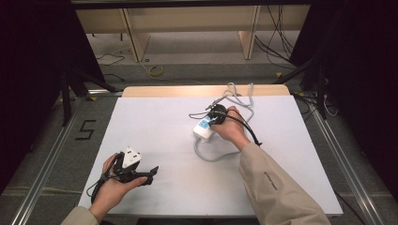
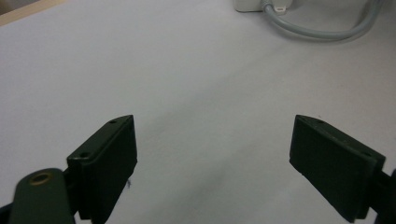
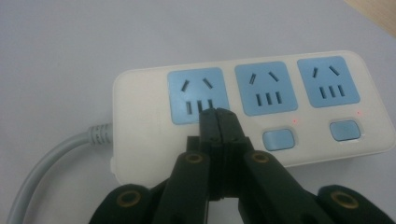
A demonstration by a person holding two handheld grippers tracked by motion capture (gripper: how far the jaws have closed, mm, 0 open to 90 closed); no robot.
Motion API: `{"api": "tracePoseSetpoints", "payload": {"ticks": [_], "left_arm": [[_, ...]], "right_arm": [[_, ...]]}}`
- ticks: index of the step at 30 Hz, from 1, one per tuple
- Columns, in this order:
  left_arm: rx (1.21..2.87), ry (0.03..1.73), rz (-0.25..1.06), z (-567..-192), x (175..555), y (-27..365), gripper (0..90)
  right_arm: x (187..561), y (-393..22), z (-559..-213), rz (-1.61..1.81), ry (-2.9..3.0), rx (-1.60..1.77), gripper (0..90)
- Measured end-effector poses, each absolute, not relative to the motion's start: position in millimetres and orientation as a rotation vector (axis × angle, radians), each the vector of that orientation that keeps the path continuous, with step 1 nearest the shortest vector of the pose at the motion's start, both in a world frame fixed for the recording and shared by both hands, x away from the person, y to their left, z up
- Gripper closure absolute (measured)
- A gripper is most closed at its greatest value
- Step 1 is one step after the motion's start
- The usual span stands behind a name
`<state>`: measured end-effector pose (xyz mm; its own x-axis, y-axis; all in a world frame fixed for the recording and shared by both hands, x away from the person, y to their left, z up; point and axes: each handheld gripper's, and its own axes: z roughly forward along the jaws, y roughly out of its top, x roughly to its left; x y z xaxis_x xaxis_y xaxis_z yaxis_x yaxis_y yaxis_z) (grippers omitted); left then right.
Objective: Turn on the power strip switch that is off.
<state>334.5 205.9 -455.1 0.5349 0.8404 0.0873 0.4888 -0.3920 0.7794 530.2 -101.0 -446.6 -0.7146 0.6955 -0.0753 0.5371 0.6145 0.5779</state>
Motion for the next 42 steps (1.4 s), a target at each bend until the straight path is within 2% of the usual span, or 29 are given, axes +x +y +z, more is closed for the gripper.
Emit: {"api": "tracePoseSetpoints", "payload": {"ticks": [42], "left_arm": [[2.061, 1.069, 0.626, -455.4, 335.3, 205.4, 14.5]], "right_arm": [[531.6, -96.0, -447.0, 0.731, 2.562, 1.017, 90.0]]}}
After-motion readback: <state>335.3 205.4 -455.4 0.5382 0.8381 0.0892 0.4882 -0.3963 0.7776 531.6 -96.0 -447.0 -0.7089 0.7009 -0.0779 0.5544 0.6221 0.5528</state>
